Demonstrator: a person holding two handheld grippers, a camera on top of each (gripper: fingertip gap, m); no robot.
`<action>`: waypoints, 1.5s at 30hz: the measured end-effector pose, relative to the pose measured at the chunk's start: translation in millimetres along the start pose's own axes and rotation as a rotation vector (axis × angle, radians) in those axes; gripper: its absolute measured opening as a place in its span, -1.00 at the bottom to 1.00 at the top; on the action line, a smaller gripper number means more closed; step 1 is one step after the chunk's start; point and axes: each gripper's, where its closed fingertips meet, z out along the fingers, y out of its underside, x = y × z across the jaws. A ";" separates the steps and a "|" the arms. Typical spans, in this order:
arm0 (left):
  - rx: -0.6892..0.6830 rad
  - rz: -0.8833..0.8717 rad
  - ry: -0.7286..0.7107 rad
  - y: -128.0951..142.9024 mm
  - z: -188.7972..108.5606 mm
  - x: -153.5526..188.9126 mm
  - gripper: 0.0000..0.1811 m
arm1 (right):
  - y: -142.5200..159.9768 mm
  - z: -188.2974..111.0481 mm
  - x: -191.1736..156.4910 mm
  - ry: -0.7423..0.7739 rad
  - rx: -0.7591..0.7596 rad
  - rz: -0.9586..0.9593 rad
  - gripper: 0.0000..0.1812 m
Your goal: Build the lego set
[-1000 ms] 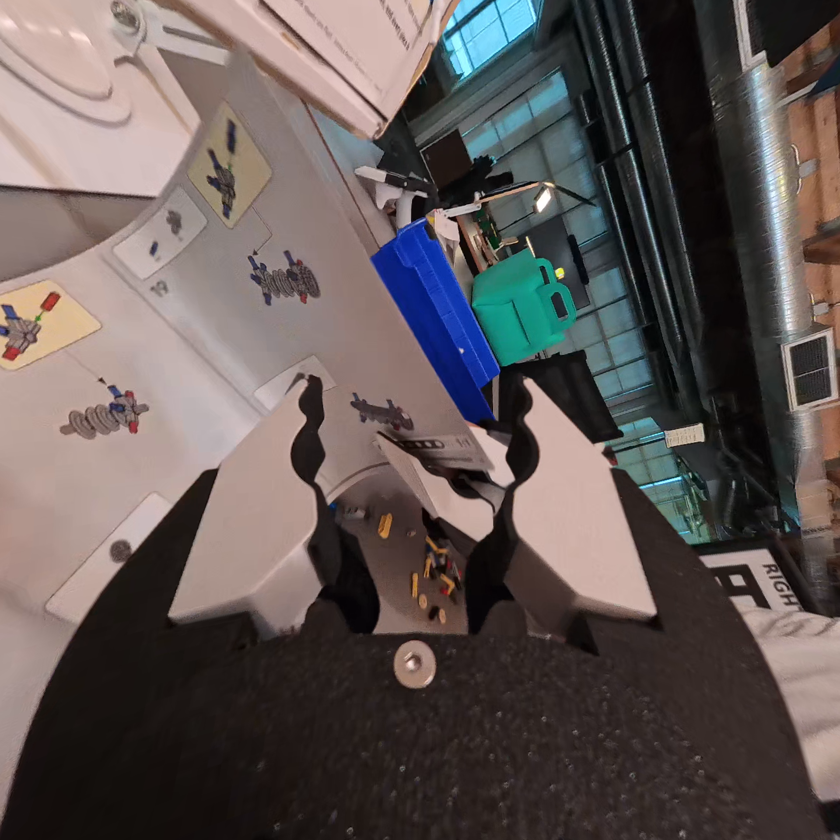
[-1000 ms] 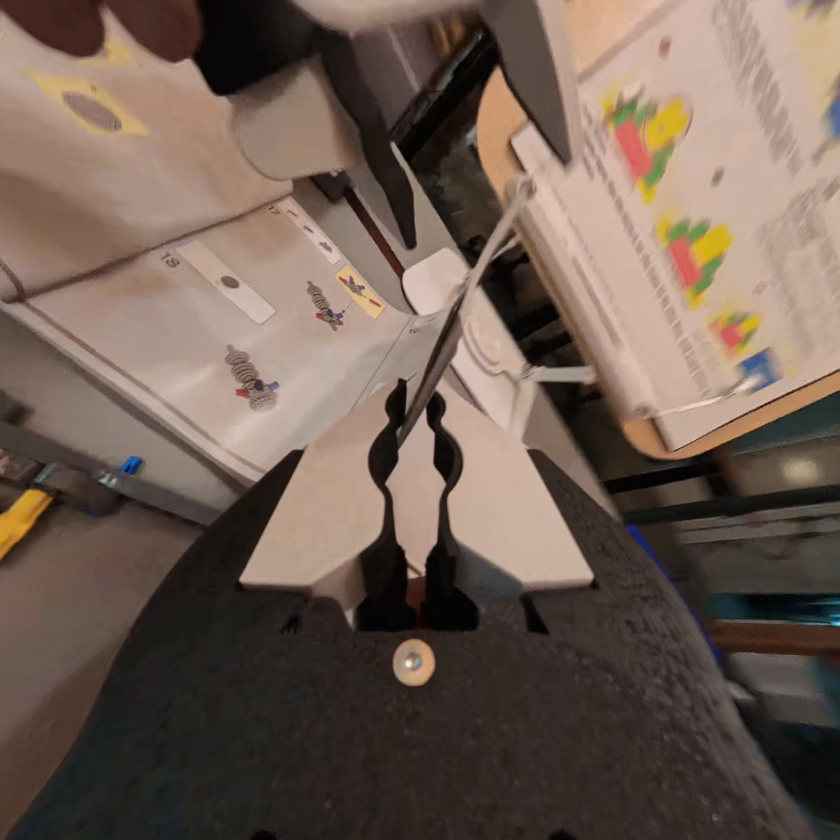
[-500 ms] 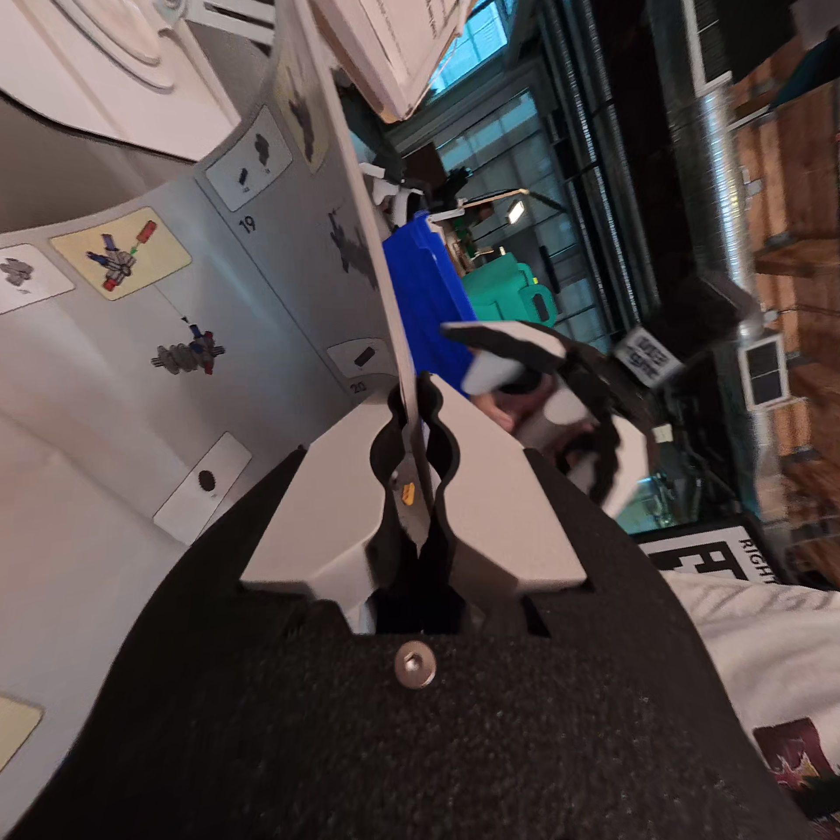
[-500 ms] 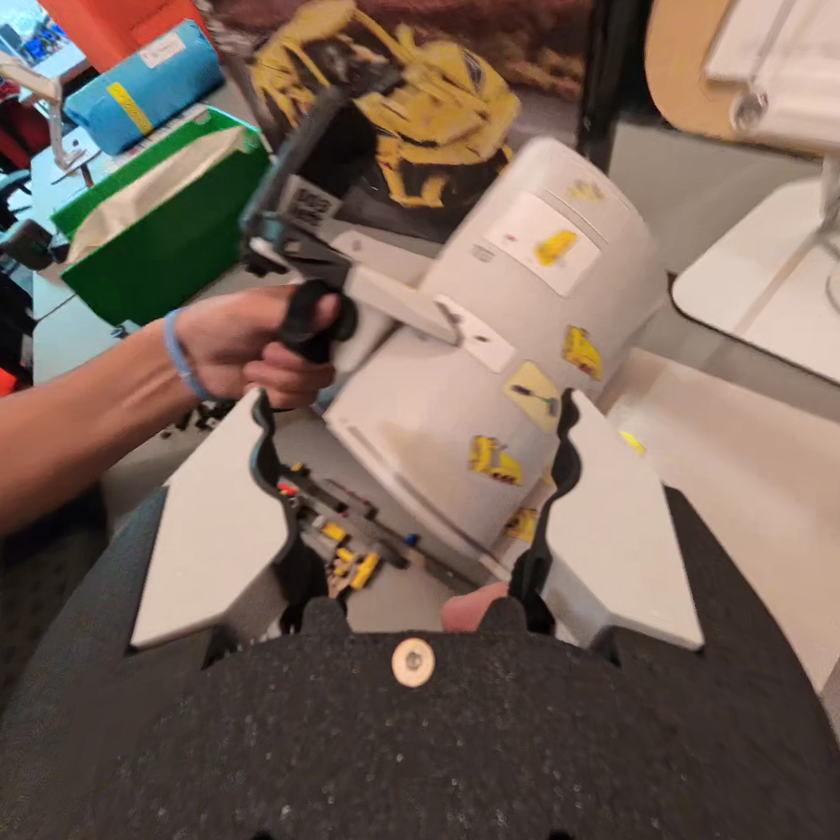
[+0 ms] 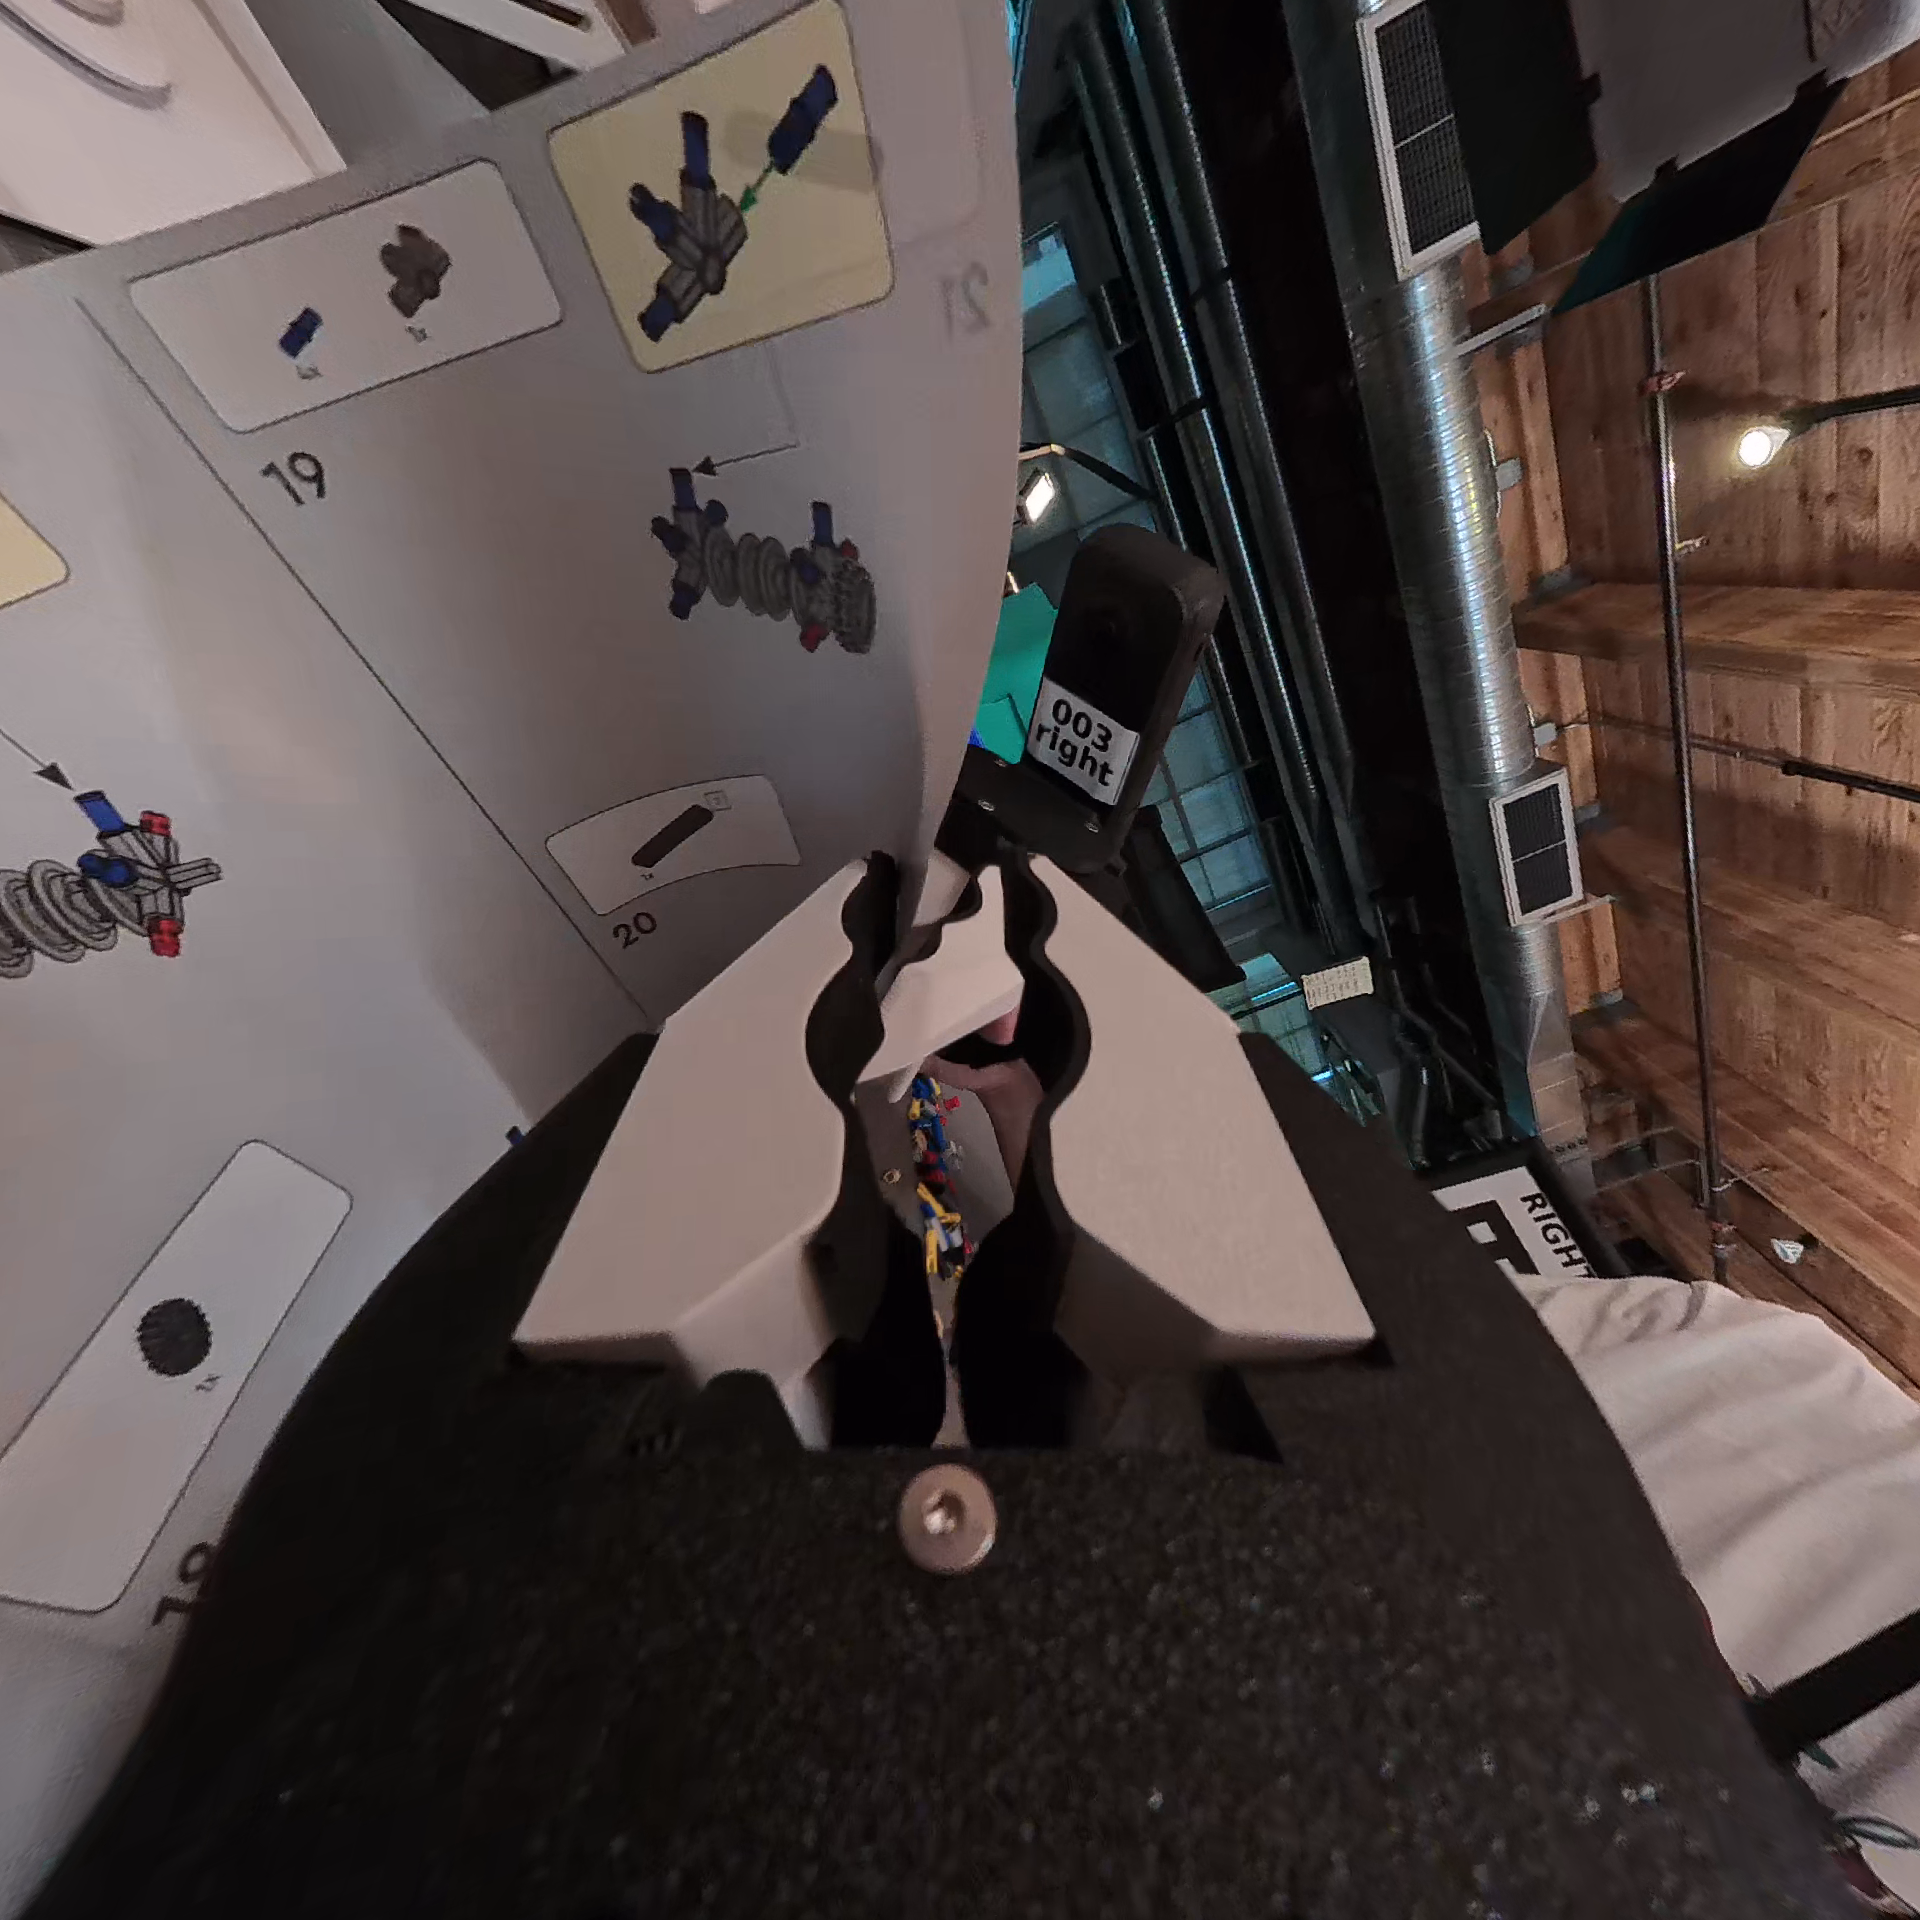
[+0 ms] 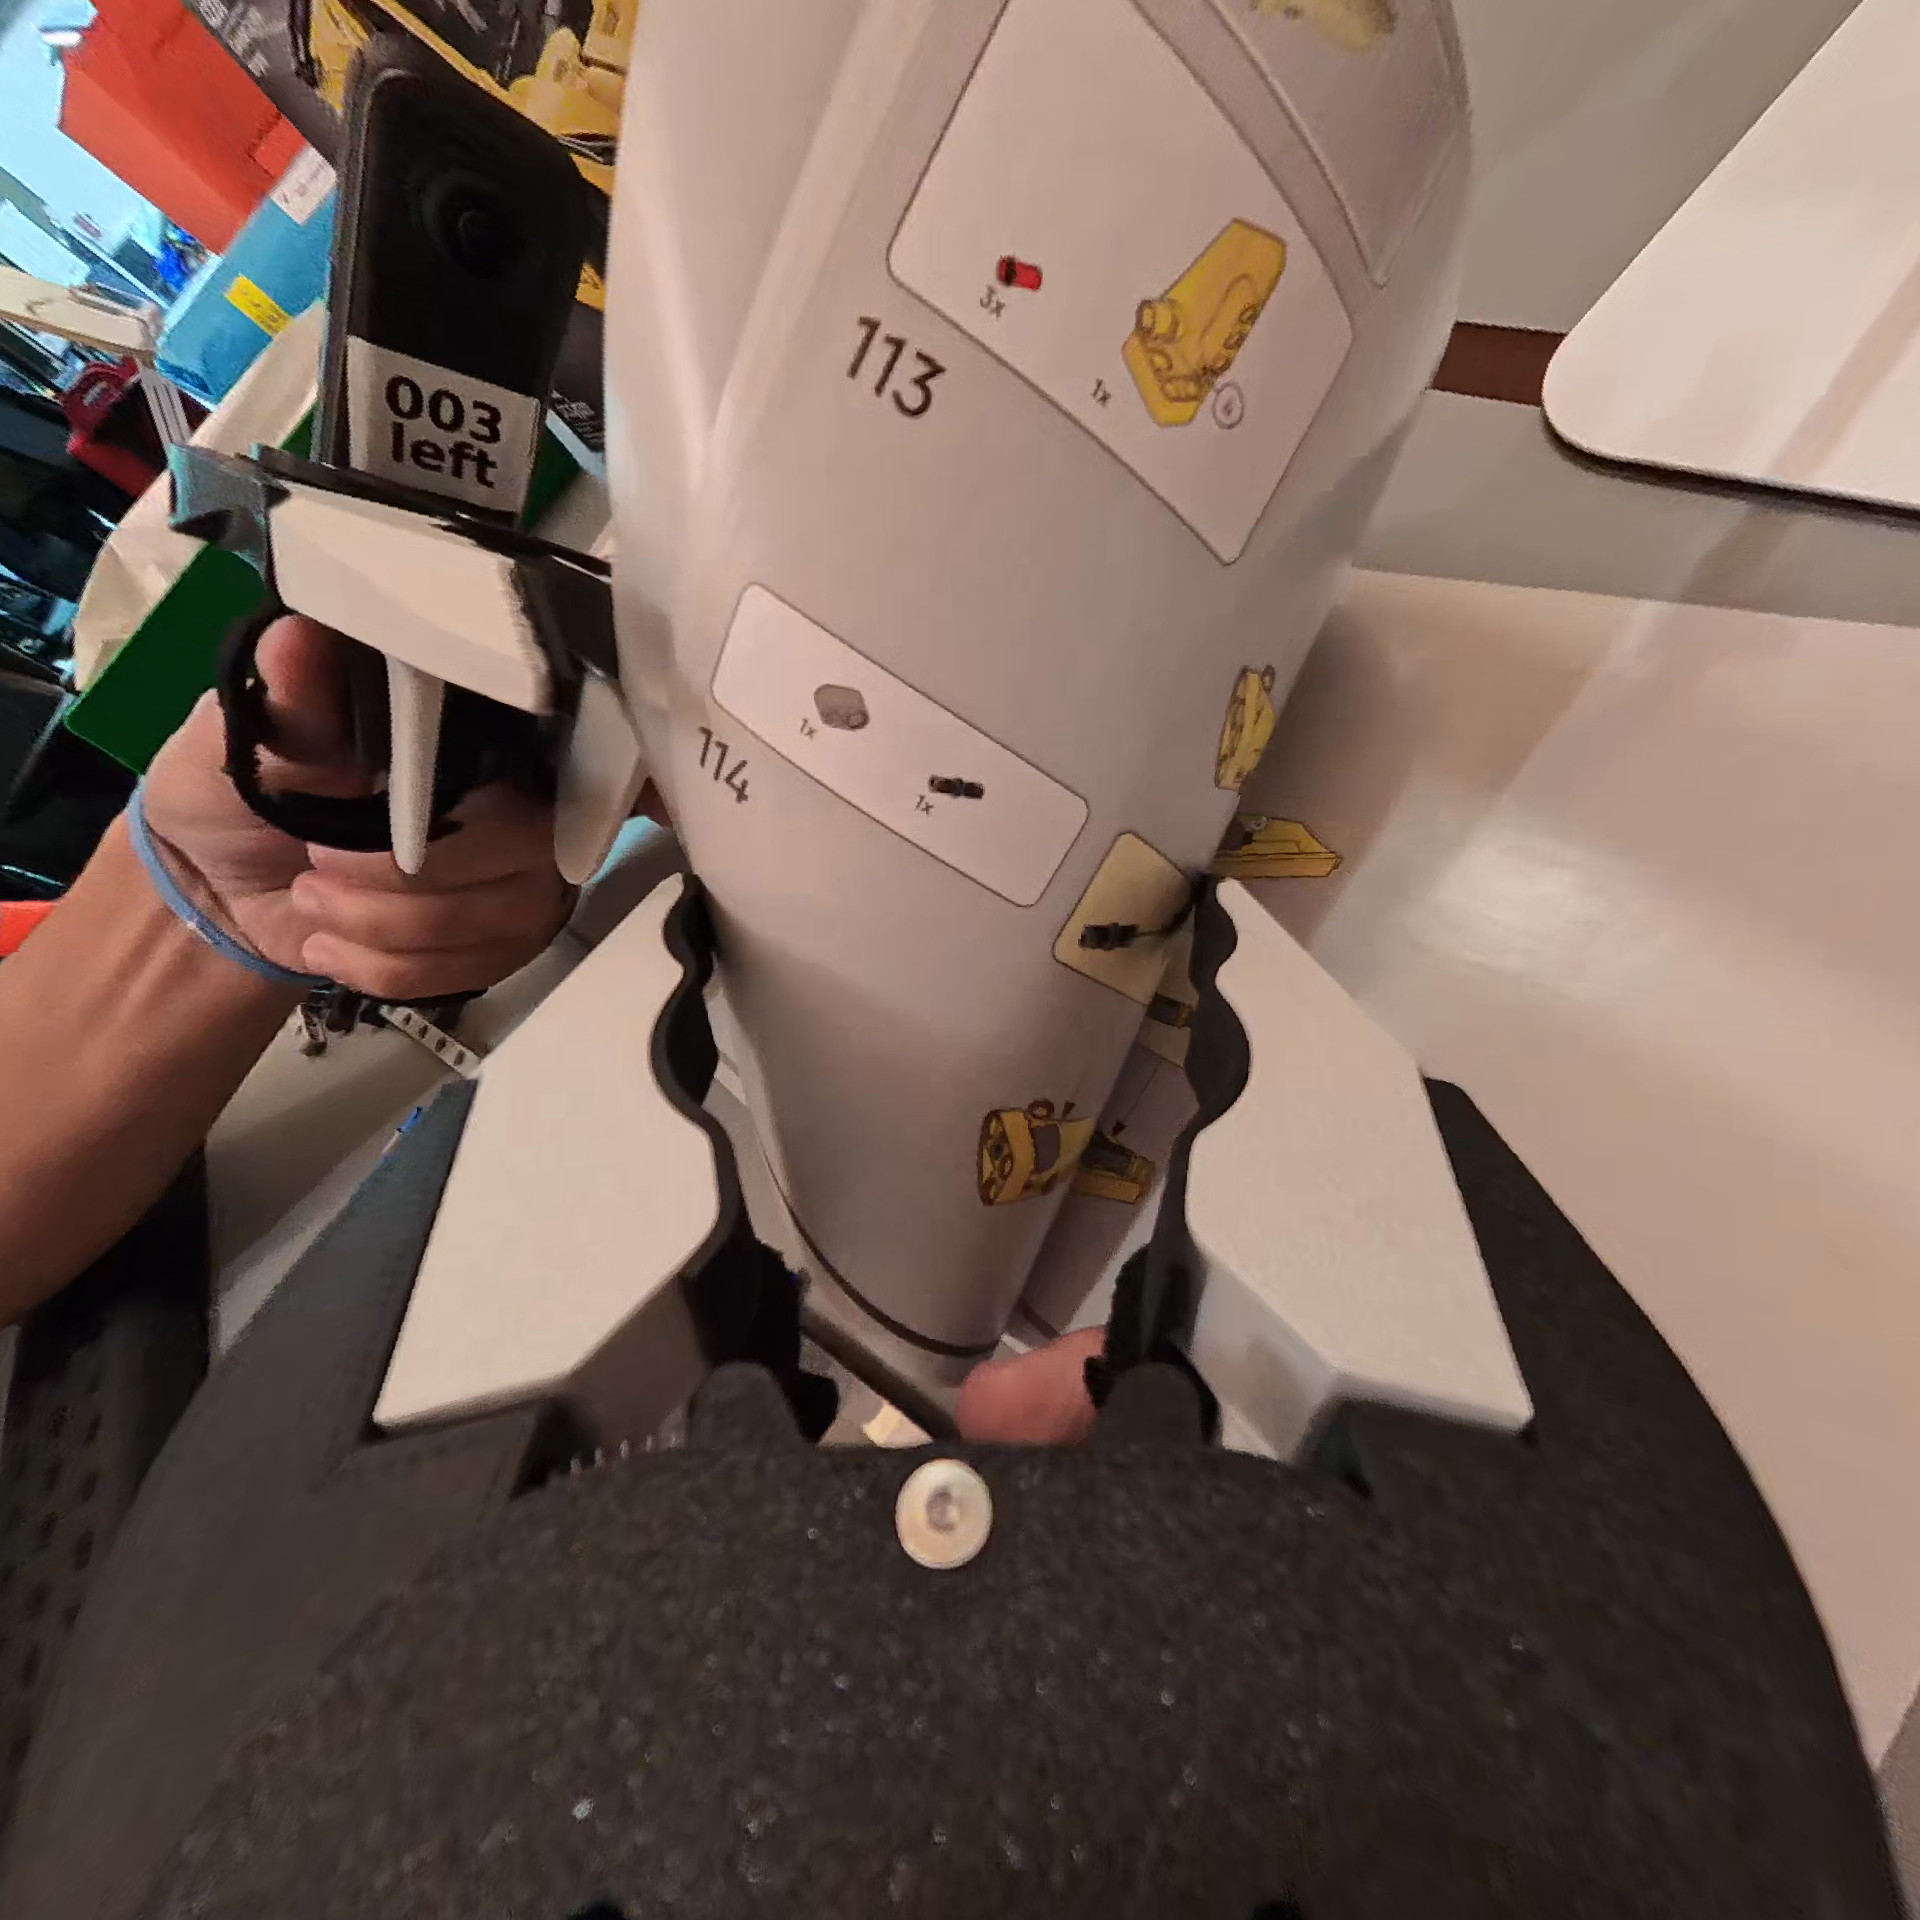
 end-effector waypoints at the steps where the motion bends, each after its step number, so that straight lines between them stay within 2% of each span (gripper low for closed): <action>1: -0.005 -0.003 0.002 0.8 -0.7 -0.7 -0.79 | 0.4 -0.4 -0.4 -0.007 0.004 0.001 0.01; 4: -0.011 0.002 -0.009 2.3 -4.8 -3.9 -0.83 | 0.7 -1.8 0.6 -0.017 0.006 0.009 0.00; 7: -0.020 0.023 -0.058 3.1 -12.4 -10.4 -0.98 | -0.1 -4.7 1.3 -0.031 0.010 0.015 -0.01; 10: -0.016 0.031 -0.092 0.9 -24.3 -11.1 -1.00 | -0.8 -10.4 3.9 -0.038 0.021 0.023 -0.04; 15: -0.060 0.043 -0.261 7.3 -75.0 -15.8 -1.00 | -0.4 -40.7 22.1 0.019 0.046 0.017 -0.13; 17: -0.080 0.037 -0.344 13.0 -109.1 -16.3 -1.00 | 4.7 -59.2 37.9 0.113 0.022 -0.012 -0.11; 18: -0.085 0.032 -0.384 15.0 -127.8 -16.1 -1.00 | 13.3 -68.8 50.5 0.201 -0.035 -0.049 -0.01; 20: -0.094 0.015 -0.457 17.9 -165.2 -15.3 -1.00 | 29.7 -90.0 71.8 0.385 -0.169 -0.151 -0.05; 22: -0.106 -0.001 -0.530 19.7 -199.6 -16.8 -1.00 | 26.0 -112.6 85.0 0.605 -0.235 -0.259 -0.09; 23: -0.105 -0.013 -0.564 19.1 -214.3 -18.0 -1.00 | 17.7 -116.0 80.4 0.663 -0.233 -0.322 -0.13; 26: -0.100 -0.029 -0.623 15.3 -240.7 -16.5 -1.00 | -12.6 -87.0 54.4 0.631 -0.077 -0.451 -0.75; 28: -0.113 -0.013 -0.669 12.7 -248.3 -17.2 -1.00 | -1.8 -55.6 64.1 0.580 -0.147 -0.456 -0.99; 30: -0.122 0.015 -0.708 9.2 -248.3 -17.4 -1.00 | 16.4 -39.7 84.0 0.585 -0.253 -0.448 -1.00; 32: -0.137 0.041 -0.715 6.5 -239.3 -15.3 -1.00 | 26.9 -37.2 91.9 0.589 -0.277 -0.443 -1.00; 36: -0.164 0.094 -0.705 -0.2 -207.5 -12.0 -1.00 | 37.1 -61.5 99.8 0.653 -0.248 -0.394 -1.00; 39: -0.190 0.121 -0.719 -1.4 -194.0 -14.3 -1.00 | 44.5 -97.1 121.7 0.828 -0.284 -0.411 -1.00; 41: -0.206 0.112 -0.761 1.4 -201.2 -23.4 -1.00 | 46.9 -114.0 133.3 0.906 -0.306 -0.456 -1.00; 45: -0.201 0.055 -0.844 10.1 -235.7 -46.2 -1.00 | 46.9 -119.1 138.5 0.899 -0.303 -0.433 -1.00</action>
